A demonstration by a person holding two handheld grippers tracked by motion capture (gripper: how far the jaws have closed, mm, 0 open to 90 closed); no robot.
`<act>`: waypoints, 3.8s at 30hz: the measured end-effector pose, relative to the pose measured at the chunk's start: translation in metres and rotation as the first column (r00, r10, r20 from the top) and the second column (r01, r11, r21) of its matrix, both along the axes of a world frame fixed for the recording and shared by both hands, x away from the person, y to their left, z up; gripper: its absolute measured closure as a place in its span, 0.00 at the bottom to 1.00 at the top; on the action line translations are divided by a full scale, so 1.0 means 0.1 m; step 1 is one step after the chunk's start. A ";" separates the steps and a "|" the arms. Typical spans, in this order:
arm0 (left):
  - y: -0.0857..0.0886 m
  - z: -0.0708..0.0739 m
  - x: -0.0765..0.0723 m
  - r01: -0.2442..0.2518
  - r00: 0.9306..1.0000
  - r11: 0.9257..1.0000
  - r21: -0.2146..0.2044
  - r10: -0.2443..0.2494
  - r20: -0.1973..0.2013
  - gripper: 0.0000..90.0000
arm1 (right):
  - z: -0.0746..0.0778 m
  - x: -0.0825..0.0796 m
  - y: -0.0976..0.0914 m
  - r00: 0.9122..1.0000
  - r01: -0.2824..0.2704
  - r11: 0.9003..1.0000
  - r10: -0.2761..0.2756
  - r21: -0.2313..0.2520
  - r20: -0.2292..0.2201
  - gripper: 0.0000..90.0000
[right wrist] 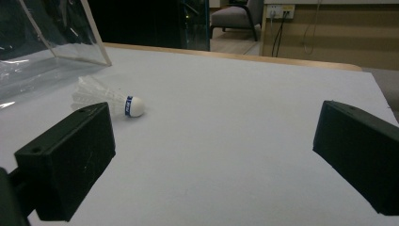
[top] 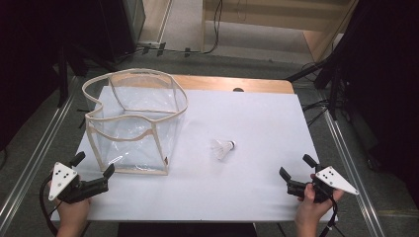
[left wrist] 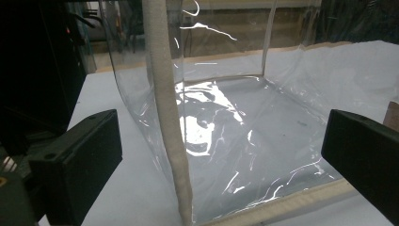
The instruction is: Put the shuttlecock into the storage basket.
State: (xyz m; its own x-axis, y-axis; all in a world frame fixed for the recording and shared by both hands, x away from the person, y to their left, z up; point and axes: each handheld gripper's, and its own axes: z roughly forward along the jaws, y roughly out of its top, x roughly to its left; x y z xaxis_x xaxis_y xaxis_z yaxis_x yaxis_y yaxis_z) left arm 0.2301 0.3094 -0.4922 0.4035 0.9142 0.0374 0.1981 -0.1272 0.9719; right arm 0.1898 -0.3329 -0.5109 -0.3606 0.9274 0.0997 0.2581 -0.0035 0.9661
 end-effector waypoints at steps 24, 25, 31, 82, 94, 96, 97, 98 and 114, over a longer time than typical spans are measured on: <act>-0.03 -0.02 -0.02 0.007 1.000 1.000 0.027 -0.007 0.000 0.00 | 0.26 0.13 0.25 0.989 -0.146 0.989 0.145 -0.034 -0.043 0.00; -0.03 -0.02 -0.02 0.009 1.000 1.000 0.027 -0.009 0.000 0.00 | 0.27 0.14 0.26 0.988 -0.150 0.988 0.148 -0.038 -0.046 0.00; -0.04 -0.02 -0.03 0.009 1.000 1.000 0.027 -0.009 0.001 0.00 | 0.36 0.21 0.36 0.982 -0.185 0.982 0.182 -0.048 -0.056 0.00; -0.05 -0.02 -0.04 0.012 1.000 0.999 0.038 -0.012 0.003 0.00 | 0.35 0.92 1.34 0.795 -0.559 0.800 0.440 -0.220 -0.418 0.98; -0.05 -0.02 -0.04 0.016 1.000 0.999 0.035 -0.016 0.004 0.00 | 0.26 1.00 1.42 0.750 -0.599 0.771 0.445 -0.218 -0.489 0.98; -0.05 -0.02 -0.03 0.015 1.000 0.999 0.041 -0.015 0.002 0.00 | 0.25 1.02 1.44 0.750 -0.599 0.767 0.439 -0.228 -0.494 0.98; -0.05 -0.02 -0.03 0.015 1.000 0.999 0.042 -0.015 0.002 0.00 | 0.24 1.04 1.45 0.749 -0.601 0.765 0.438 -0.231 -0.497 0.98; -0.05 -0.02 -0.04 0.016 1.000 0.999 0.043 -0.017 0.002 0.00 | 0.23 1.04 1.46 0.749 -0.598 0.769 0.436 -0.227 -0.498 0.98; -0.05 -0.02 -0.03 0.020 1.000 0.999 0.032 -0.020 0.003 0.00 | 0.25 1.29 1.54 0.761 -0.579 0.784 0.423 -0.222 -0.492 0.98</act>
State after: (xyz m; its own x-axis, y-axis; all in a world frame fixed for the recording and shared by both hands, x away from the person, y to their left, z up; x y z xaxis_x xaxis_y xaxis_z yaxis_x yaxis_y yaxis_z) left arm 0.2268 0.3047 -0.4941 0.4216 0.9042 0.0677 0.1919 -0.1620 0.9679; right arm 0.3193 -0.1789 -0.4862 -0.7824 0.6203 0.0555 0.4808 0.5450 0.6868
